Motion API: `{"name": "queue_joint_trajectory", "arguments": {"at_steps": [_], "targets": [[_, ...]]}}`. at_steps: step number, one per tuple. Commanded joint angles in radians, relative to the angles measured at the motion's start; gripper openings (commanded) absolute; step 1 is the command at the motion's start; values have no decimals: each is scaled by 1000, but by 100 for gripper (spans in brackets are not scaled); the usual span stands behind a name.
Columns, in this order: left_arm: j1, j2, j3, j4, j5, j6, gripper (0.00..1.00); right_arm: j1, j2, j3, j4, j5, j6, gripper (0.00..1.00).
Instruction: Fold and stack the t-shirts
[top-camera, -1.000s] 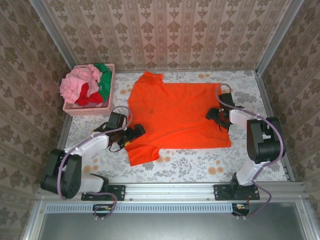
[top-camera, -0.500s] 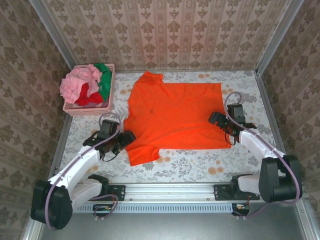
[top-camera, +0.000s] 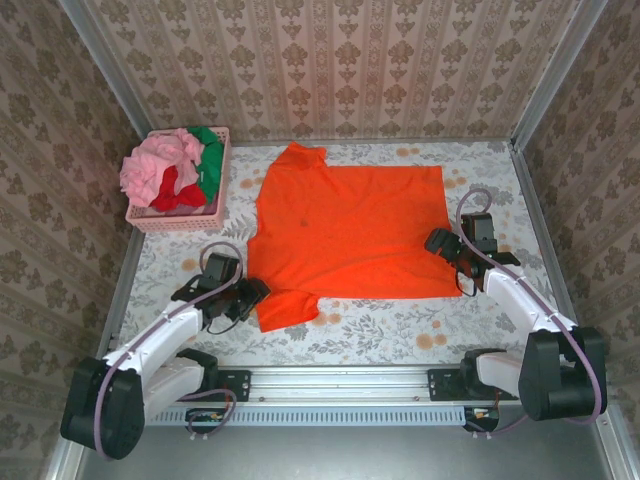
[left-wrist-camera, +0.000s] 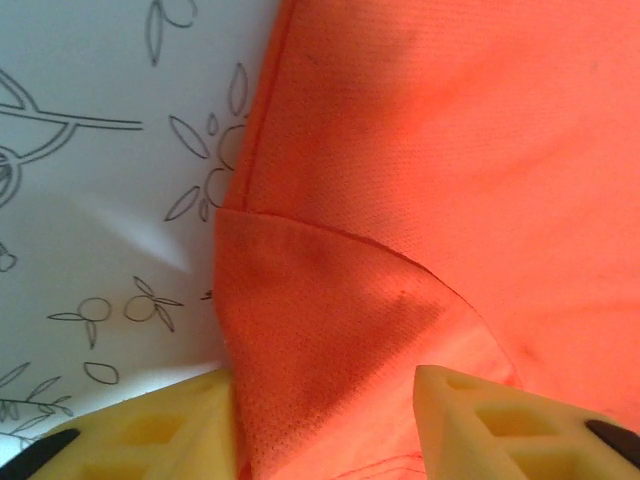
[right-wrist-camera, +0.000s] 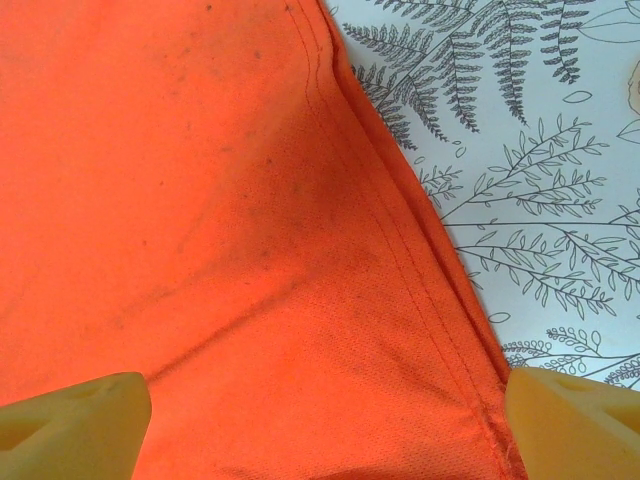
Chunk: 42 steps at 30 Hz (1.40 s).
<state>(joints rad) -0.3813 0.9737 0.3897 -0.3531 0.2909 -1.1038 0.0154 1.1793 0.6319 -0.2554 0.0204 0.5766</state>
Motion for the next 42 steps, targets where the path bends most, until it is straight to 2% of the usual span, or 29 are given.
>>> {"name": "queue_joint_trajectory", "arguments": {"at_steps": [1,5,10,11,13,17,23,28,31,36,42], "targets": [[-8,-49,-28,11,22,-13,44,-5,9,-2,-19,21,11,92],[-8,-53,-37,14,26,-24,36,-5,21,-8,-10,15,23,92],[-12,-75,-39,-17,28,-31,37,-5,25,-4,-14,16,24,92],[-13,-80,-45,-19,28,-30,33,-5,24,-4,-15,18,24,92],[-11,-85,-55,-12,23,-23,18,-5,20,-4,-15,18,26,92],[-11,-64,-51,-1,31,-15,0,-5,6,-3,-32,27,42,91],[-11,-54,-34,-18,21,5,0,-15,-118,-53,-139,131,116,87],[-6,-53,-28,-13,24,4,0,-47,-281,-137,-298,173,231,77],[-2,-35,-17,-7,30,12,0,-54,-332,-195,-330,125,250,71],[0,-4,-11,15,40,20,0,-65,-274,-239,-232,-20,254,57],[0,0,-23,25,41,18,0,-65,-216,-225,-179,-22,236,42]]}}
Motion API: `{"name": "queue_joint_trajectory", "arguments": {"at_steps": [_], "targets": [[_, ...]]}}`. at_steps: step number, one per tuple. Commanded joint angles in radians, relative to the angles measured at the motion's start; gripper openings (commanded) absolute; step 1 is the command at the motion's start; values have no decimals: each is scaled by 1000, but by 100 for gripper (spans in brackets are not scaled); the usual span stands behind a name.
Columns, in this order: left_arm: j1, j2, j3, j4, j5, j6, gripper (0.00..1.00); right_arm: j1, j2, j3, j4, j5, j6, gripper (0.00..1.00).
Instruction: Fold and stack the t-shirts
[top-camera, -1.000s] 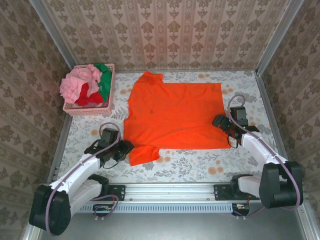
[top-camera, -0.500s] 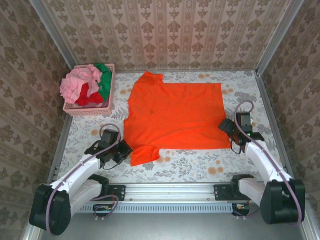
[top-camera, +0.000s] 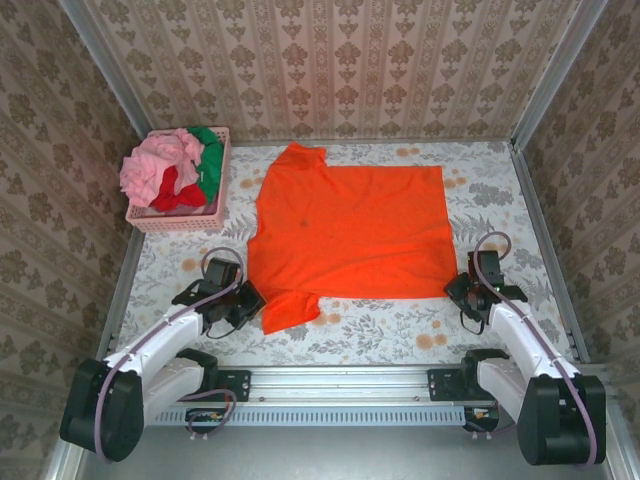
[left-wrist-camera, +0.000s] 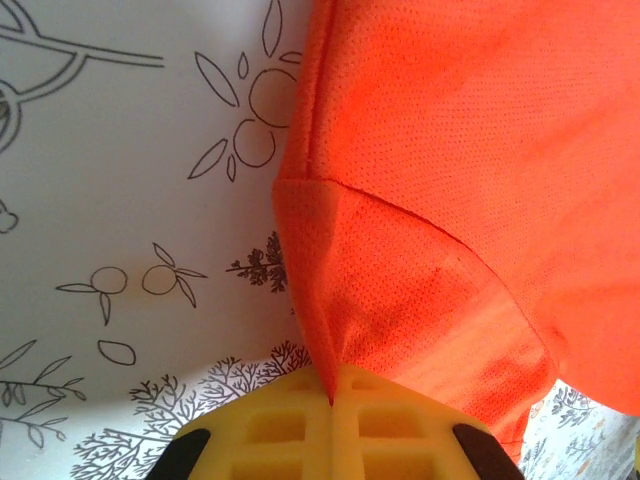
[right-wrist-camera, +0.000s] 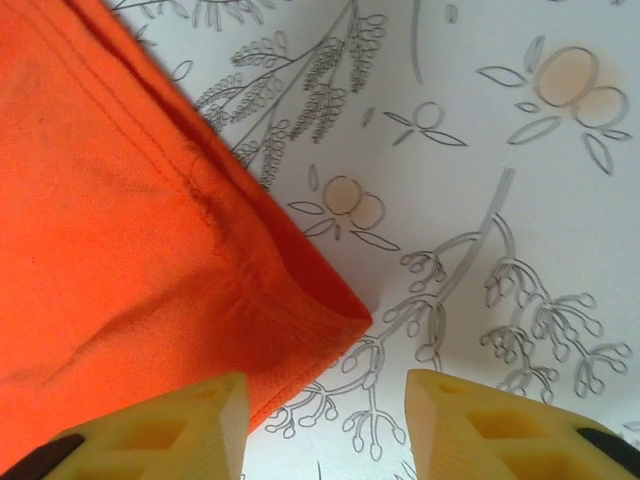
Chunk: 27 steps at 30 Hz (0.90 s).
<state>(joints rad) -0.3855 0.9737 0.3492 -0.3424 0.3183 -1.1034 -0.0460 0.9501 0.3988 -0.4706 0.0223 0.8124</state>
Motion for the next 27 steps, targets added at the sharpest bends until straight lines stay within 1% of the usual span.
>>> {"name": "queue_joint_trajectory", "arguments": {"at_steps": [1,7,11,13,14,16,17,18,19,23,27], "targets": [[5,-3,14,16,14,15,0,-4,22,10,44,-25,-1,41],[3,-16,9,15,10,12,0,-3,74,9,104,-41,7,41],[3,-15,7,20,13,13,0,-3,101,13,132,-46,11,38],[1,-11,8,21,17,17,0,-3,121,11,146,-41,10,34],[2,-11,9,21,18,17,0,-3,132,11,146,-36,10,32],[1,-11,10,20,19,17,0,-3,154,16,141,-32,9,23],[2,-12,11,19,19,17,0,-3,159,18,133,-33,10,17],[2,-13,13,18,19,17,0,-3,158,20,117,-27,14,8],[2,-16,16,14,18,18,0,-3,149,21,100,-19,19,0],[4,-41,36,-16,3,14,0,-4,57,11,5,37,31,0],[8,-72,49,-43,1,-14,0,-3,-98,-28,-86,75,71,0]]}}
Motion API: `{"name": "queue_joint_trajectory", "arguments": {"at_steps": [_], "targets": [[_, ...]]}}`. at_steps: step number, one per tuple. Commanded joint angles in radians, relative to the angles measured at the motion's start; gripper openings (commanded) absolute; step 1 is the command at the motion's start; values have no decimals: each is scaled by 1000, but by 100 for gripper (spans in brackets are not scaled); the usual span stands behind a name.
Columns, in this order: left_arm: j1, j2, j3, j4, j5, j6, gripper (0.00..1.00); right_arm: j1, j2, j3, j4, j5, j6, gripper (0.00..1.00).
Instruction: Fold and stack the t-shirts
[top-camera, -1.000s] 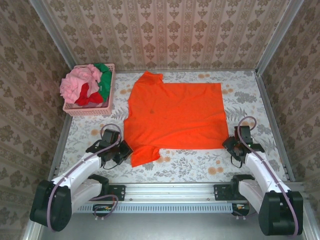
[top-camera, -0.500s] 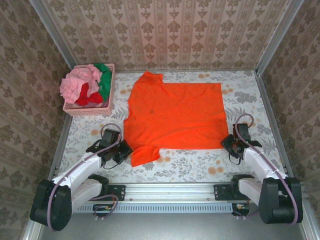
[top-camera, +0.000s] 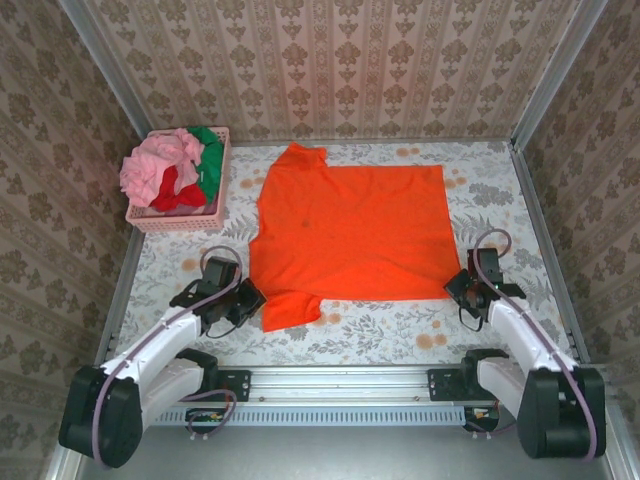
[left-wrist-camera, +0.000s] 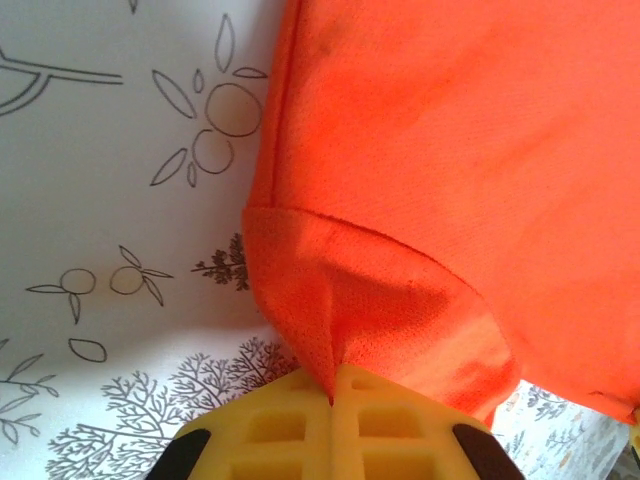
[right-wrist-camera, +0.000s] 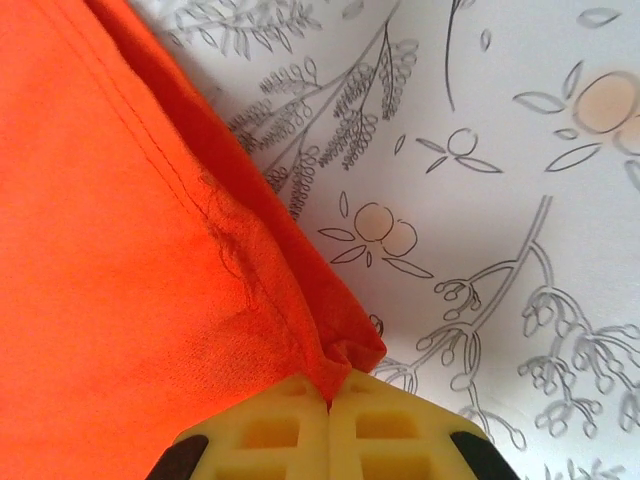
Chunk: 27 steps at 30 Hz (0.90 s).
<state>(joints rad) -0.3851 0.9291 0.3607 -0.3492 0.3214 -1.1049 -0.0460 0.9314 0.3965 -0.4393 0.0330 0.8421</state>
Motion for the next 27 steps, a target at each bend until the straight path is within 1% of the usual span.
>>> {"name": "queue_joint_trajectory", "arguments": {"at_steps": [1,4,6,8,12,18,23,27], "targets": [[8,-37,43,-43,-5,-20,0,-3,-118,-33,-144,76,52,0],[16,-49,71,-56,-9,-22,0,-4,-204,-38,-178,91,62,0],[29,-35,99,-62,-1,-8,0,-3,-225,-19,-186,86,61,0],[49,-14,130,-64,14,10,0,-3,-214,14,-187,78,55,0],[74,52,208,-48,13,60,0,-3,-153,79,-155,81,50,0],[83,226,365,-23,15,135,0,-3,-14,177,-137,92,45,0],[108,336,451,-3,17,182,0,-4,57,245,-114,120,0,0],[133,412,511,13,40,214,0,-3,151,307,-101,125,-26,0]]}}
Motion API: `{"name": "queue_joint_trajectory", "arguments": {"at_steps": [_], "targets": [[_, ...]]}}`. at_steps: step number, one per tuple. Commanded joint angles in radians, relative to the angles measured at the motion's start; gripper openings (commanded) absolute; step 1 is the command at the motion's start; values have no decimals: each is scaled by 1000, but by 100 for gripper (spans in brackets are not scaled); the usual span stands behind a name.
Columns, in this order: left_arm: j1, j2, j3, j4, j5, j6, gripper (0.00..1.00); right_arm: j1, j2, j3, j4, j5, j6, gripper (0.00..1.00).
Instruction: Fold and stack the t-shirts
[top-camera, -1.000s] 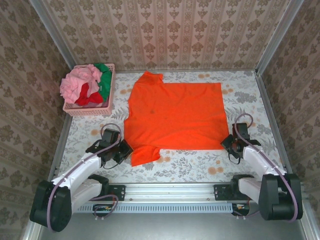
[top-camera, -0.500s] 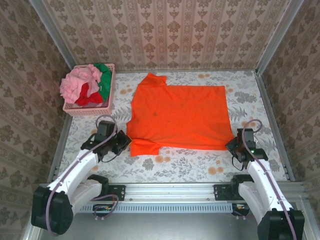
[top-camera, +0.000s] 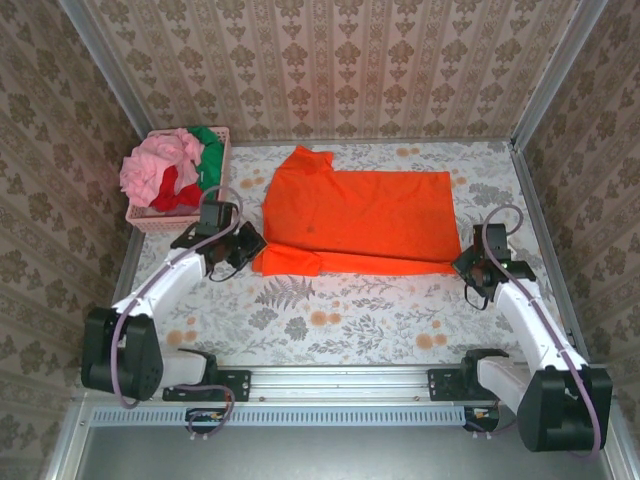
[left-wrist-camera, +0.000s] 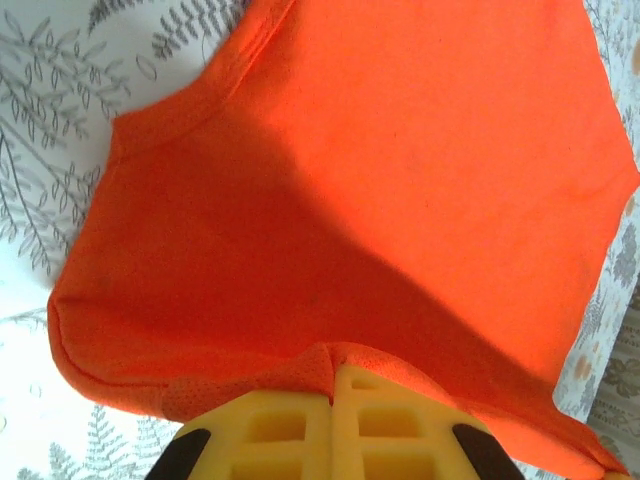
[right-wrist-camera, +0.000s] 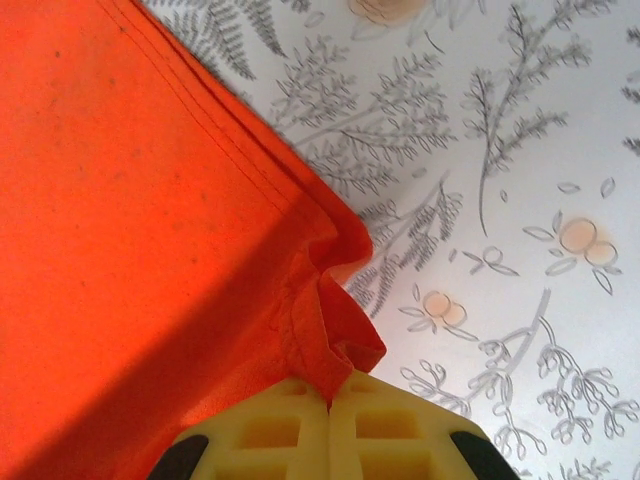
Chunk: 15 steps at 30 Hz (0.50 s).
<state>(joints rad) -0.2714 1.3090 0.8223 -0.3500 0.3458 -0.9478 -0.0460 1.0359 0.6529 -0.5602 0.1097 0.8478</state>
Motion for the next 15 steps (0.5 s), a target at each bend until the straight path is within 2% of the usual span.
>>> {"name": "queue_joint_trajectory", "arguments": {"at_steps": [1,7,15], "targets": [[27,49,67,8,18,67,0,-3,74,65,20,48,-37,0],[65,124,131,1,27,138,0,-4,219,160,62,54,-72,0],[69,239,232,9,58,186,0,-3,372,263,63,64,-120,0]]}}
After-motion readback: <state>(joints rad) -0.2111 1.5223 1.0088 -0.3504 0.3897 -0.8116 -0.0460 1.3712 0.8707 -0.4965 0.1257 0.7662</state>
